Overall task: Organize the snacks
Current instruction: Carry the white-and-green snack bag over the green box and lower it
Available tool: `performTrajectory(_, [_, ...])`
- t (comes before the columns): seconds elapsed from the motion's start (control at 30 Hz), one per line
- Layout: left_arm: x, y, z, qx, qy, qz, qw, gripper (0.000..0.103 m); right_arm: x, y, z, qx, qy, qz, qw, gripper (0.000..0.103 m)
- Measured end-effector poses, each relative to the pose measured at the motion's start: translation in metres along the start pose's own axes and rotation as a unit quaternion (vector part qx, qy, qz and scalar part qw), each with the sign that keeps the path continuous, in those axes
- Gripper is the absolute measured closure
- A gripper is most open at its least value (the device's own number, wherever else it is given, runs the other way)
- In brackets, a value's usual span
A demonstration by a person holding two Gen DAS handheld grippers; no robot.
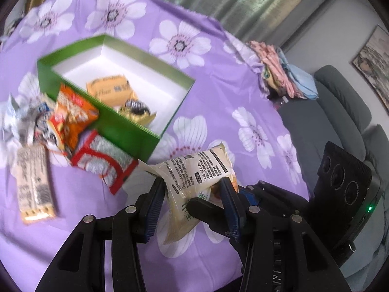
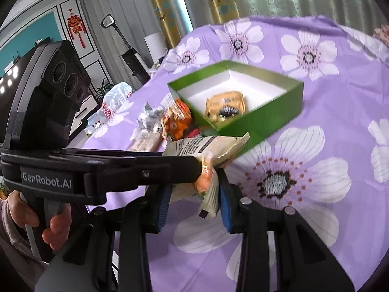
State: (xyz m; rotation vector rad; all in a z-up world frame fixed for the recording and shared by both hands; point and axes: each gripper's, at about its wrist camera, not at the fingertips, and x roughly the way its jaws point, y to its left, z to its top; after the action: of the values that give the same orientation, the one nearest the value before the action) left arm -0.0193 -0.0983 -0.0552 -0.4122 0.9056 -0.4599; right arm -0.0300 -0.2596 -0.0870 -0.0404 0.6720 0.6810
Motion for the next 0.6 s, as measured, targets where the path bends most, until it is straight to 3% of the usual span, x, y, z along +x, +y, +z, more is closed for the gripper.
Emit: performTrajectory(0.6, [-0.009, 0.017, 0.064, 0.034, -0.046, 0.006, 0.9983, 0.056, 0.019, 0.003, 0.065, -0.035, -0.048, -0.012, 0.998, 0.067])
